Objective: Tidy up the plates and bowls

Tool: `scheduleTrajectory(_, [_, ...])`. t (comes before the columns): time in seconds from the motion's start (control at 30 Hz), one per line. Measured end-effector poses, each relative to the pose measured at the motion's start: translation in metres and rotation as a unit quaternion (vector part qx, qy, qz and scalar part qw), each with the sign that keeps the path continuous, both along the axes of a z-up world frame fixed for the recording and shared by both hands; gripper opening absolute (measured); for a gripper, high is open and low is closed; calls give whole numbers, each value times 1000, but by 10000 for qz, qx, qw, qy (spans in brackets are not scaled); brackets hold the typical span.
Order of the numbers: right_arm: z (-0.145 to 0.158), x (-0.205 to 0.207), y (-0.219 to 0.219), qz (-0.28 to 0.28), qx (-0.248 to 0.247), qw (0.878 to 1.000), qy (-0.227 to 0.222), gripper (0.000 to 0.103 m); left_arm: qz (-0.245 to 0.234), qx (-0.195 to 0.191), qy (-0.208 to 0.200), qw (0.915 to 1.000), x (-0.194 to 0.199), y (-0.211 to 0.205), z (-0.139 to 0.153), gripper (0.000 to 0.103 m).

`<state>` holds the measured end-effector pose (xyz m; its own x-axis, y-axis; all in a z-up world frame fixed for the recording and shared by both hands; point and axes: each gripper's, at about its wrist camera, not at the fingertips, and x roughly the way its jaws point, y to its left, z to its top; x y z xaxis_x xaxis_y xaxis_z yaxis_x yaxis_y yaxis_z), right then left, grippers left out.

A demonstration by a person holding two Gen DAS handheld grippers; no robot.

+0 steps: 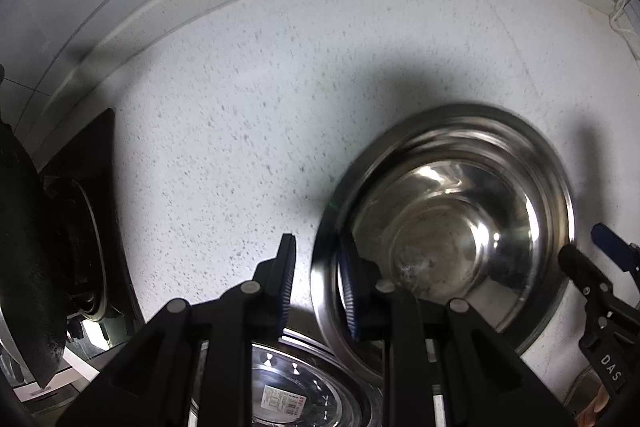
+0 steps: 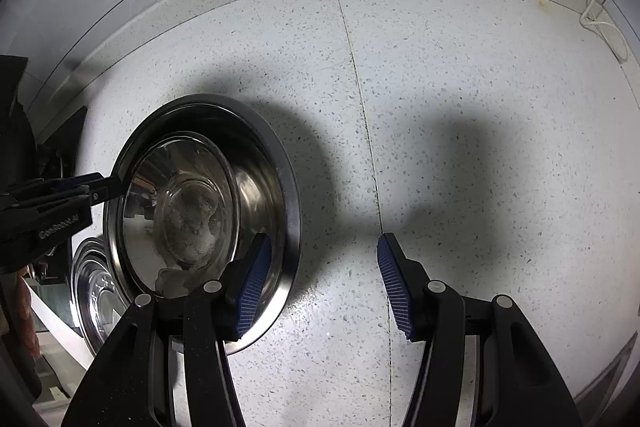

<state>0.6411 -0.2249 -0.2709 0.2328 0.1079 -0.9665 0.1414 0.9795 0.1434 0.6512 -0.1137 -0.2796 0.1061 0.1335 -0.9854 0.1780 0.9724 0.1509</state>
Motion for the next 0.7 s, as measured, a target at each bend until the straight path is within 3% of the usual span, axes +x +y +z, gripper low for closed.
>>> scheduleTrajectory(0.23, [-11,2,0,-22,-7,9999,132,45,-2,-309,-4,9995,1,-2,-7,26])
scheduleTrajectory(0.6, [-14,6,13,99,219,9996,142,11,109,-955,-130,9953,4,24,-11,23])
scheduleTrajectory(0.7, [-14,5,14,72,240,9996,113,11,82,-1067,-159,9941,1,29,-10,22])
